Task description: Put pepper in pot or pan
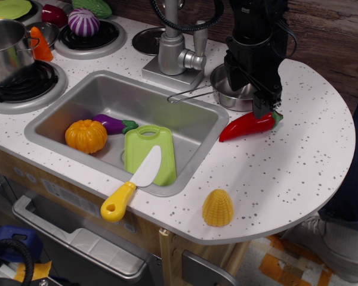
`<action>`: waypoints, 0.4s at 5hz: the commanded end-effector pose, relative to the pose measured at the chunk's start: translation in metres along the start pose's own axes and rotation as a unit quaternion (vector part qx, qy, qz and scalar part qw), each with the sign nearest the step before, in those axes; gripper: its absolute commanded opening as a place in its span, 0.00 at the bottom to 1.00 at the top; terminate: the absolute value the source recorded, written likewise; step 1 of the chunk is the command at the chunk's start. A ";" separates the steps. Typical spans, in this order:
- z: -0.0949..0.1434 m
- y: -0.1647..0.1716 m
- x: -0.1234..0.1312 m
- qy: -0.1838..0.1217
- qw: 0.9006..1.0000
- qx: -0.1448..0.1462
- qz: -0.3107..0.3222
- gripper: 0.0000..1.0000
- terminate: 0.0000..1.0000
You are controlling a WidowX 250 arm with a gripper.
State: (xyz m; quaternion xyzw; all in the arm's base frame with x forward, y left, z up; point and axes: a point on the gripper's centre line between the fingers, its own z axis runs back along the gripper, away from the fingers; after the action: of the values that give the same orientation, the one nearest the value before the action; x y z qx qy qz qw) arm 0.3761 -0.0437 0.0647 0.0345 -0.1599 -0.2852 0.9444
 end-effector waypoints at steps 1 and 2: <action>0.000 0.000 0.000 0.000 1.000 0.000 0.000 1.00 0.00; -0.018 0.004 0.005 -0.017 1.000 0.001 -0.005 1.00 0.00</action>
State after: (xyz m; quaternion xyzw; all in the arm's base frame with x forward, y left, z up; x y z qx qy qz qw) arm 0.3878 -0.0492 0.0258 0.0244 -0.1709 -0.2909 0.9411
